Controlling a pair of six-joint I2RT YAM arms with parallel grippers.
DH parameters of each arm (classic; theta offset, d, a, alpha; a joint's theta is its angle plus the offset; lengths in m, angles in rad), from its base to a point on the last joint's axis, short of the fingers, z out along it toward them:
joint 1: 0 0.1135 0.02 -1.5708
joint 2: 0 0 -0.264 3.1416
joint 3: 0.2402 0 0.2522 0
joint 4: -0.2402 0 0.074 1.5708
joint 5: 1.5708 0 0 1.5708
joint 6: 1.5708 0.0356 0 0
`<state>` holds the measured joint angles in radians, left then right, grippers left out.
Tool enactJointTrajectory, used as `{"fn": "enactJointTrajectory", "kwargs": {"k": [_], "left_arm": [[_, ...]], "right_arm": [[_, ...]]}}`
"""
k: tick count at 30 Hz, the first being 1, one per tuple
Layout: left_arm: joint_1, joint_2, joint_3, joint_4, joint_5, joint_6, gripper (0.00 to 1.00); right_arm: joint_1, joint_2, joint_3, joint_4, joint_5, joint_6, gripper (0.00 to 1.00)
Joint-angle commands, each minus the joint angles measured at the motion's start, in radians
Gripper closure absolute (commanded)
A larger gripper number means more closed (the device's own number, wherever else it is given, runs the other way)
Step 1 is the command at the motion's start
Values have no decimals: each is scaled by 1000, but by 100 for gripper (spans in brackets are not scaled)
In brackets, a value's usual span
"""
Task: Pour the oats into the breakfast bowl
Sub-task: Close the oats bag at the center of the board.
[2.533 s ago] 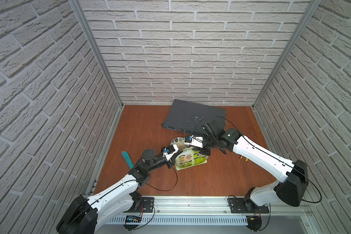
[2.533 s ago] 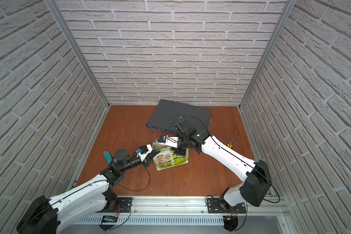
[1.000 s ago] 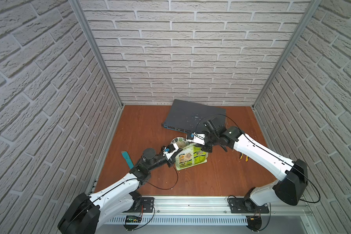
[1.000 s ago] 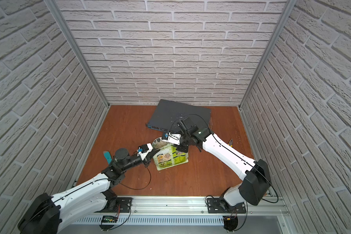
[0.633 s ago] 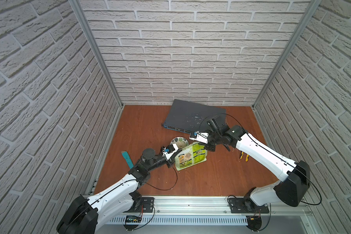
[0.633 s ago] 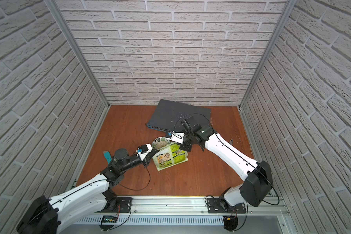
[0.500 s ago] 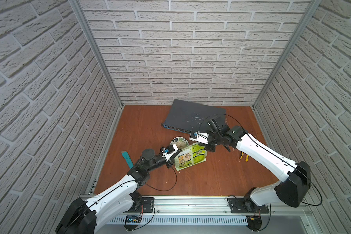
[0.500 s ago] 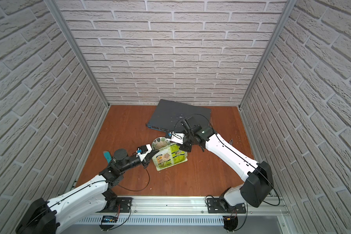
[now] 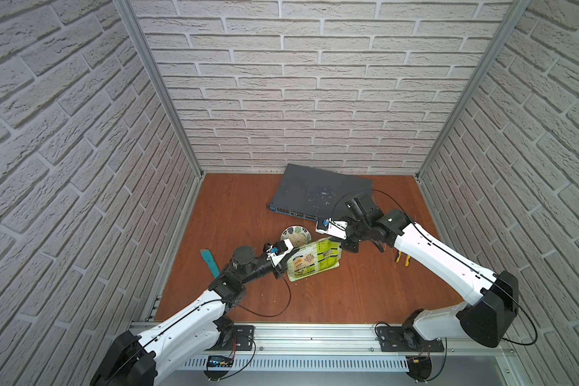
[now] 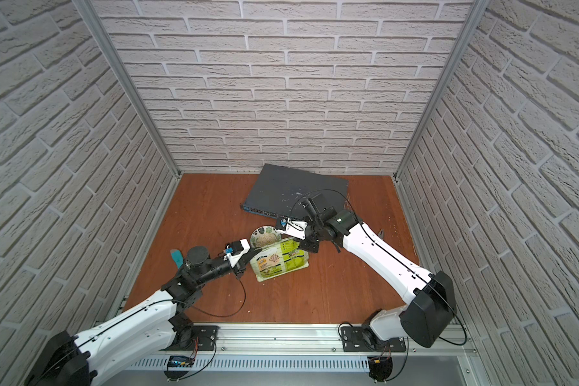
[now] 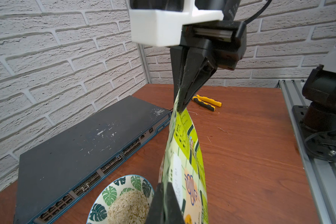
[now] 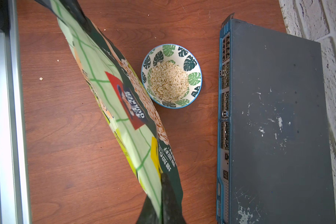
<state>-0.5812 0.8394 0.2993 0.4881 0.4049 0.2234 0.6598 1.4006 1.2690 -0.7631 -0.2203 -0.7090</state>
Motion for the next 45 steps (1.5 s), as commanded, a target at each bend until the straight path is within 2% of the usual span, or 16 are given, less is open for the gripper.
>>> {"fn": "enactJointTrajectory", "kwargs": {"k": [1, 3, 4, 5, 9, 11, 12, 14, 20, 27, 35, 38, 39, 40, 43, 45], "left_arm": [[10, -15, 14, 6, -25, 10, 100], [9, -15, 14, 6, -23, 10, 100], [10, -15, 14, 6, -23, 11, 100], [9, -15, 14, 6, -24, 12, 100], [10, -15, 14, 0, -31, 11, 100], [11, -15, 14, -1, -32, 12, 100], [12, -16, 14, -2, -33, 11, 100], [12, -15, 14, -2, -33, 12, 100], [9, 25, 55, -7, 9, 8, 100], [2, 133, 129, 42, 58, 11, 100], [-13, 345, 247, 140, 137, 15, 100], [-13, 412, 281, 165, 159, 15, 100], [-14, 426, 285, 178, 163, 12, 100], [-13, 436, 288, 188, 166, 9, 100], [-15, 450, 292, 197, 180, 2, 100], [-17, 453, 291, 200, 185, 1, 100]], "right_arm": [[-45, -53, -6, -22, 120, 15, 86], [-44, -56, -7, -26, 121, 13, 85], [-45, -57, -7, -32, 119, 11, 93], [-45, -58, -7, -35, 118, 10, 96], [-46, -68, -13, -37, 133, 9, 95], [-49, -75, -16, -35, 150, 10, 86], [-51, -78, -17, -39, 151, 9, 85], [-54, -83, -17, -46, 154, 7, 96], [-66, -112, -25, -36, 200, 16, 97], [-101, -154, -33, -49, 233, 28, 97], [-126, -207, -73, -122, 326, 6, 96], [-130, -240, -88, -126, 307, 13, 96], [-130, -253, -87, -124, 274, 16, 94], [-129, -266, -83, -124, 235, 17, 87], [-125, -281, -68, -122, 123, 11, 57], [-105, -267, -53, -129, 66, -11, 45]]}}
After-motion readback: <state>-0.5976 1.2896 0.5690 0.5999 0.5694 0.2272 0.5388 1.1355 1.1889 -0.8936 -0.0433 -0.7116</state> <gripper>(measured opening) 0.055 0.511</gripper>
